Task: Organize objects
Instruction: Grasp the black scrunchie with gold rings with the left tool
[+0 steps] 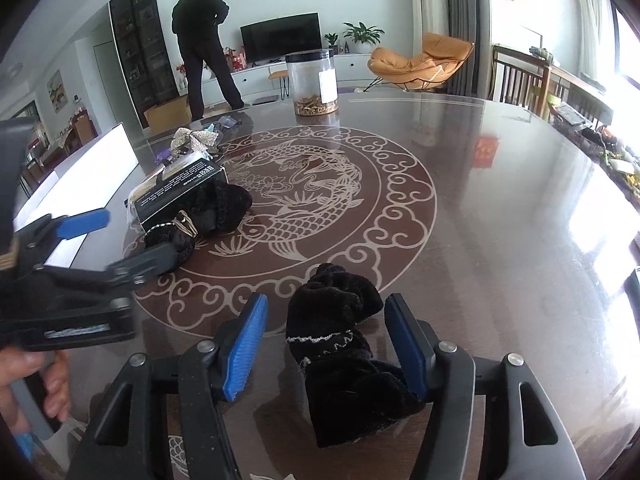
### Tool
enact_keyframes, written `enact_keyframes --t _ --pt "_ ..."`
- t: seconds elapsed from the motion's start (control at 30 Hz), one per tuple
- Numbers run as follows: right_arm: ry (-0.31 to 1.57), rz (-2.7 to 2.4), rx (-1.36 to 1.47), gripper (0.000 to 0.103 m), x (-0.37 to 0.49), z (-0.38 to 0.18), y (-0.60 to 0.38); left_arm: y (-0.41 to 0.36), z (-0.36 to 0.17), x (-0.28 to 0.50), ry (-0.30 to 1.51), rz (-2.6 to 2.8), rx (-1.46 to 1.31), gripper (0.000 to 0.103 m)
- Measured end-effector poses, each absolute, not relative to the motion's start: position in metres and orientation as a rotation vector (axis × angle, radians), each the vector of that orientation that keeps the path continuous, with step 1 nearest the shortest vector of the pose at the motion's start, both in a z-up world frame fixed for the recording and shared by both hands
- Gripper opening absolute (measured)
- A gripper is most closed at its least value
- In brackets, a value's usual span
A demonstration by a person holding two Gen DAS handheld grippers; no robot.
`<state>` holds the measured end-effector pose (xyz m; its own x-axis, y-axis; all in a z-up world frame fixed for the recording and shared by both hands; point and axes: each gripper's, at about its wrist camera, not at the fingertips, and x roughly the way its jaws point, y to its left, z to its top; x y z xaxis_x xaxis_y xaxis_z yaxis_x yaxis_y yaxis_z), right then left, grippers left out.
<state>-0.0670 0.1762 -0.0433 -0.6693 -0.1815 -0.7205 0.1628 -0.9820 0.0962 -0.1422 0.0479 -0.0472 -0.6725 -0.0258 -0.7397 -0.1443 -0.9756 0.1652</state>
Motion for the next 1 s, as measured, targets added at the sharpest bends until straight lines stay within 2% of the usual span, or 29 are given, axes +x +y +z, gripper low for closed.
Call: enact_keyframes --t 0.07,0.13,0.2,0.27,0.47,0.53,0.57,0.63,0.7,1.0 --pt "-0.039 -2.708 1.172 0.062 -0.067 -0.043 0.176 0.053 -0.056 -0.146 0.372 2.801 -1.279 0.08" --pt "-0.039 -2.707 1.166 0.062 -0.067 -0.042 0.177 0.05 -0.059 -0.144 0.332 2.78 -1.296 0.054" --pt "-0.04 -2.703 1.164 0.062 -0.067 -0.042 0.176 0.046 -0.058 -0.142 0.287 2.781 -1.292 0.042" --pt "-0.044 -2.699 1.166 0.062 -0.067 -0.043 0.176 0.04 -0.057 -0.135 0.257 2.773 -1.289 0.039" --pt "-0.07 -2.689 1.173 0.062 -0.067 -0.043 0.178 0.027 -0.059 -0.086 0.212 2.723 -1.334 0.039" --pt "-0.079 -2.683 1.175 0.062 -0.067 -0.043 0.178 0.022 -0.059 -0.069 0.193 2.693 -1.368 0.044" --pt "-0.081 -2.681 1.174 0.063 -0.067 -0.043 0.177 0.021 -0.058 -0.062 0.174 2.667 -1.39 0.048" --pt "-0.084 -2.682 1.165 0.068 -0.067 -0.042 0.177 0.015 -0.057 -0.054 0.124 2.611 -1.426 0.077" --pt "-0.087 -2.69 1.145 0.075 -0.065 -0.039 0.177 0.011 -0.053 -0.046 0.086 2.579 -1.413 0.086" --pt "-0.15 -2.701 1.108 0.077 -0.063 -0.034 0.185 0.029 -0.051 -0.059 0.22 2.551 -1.38 0.086"
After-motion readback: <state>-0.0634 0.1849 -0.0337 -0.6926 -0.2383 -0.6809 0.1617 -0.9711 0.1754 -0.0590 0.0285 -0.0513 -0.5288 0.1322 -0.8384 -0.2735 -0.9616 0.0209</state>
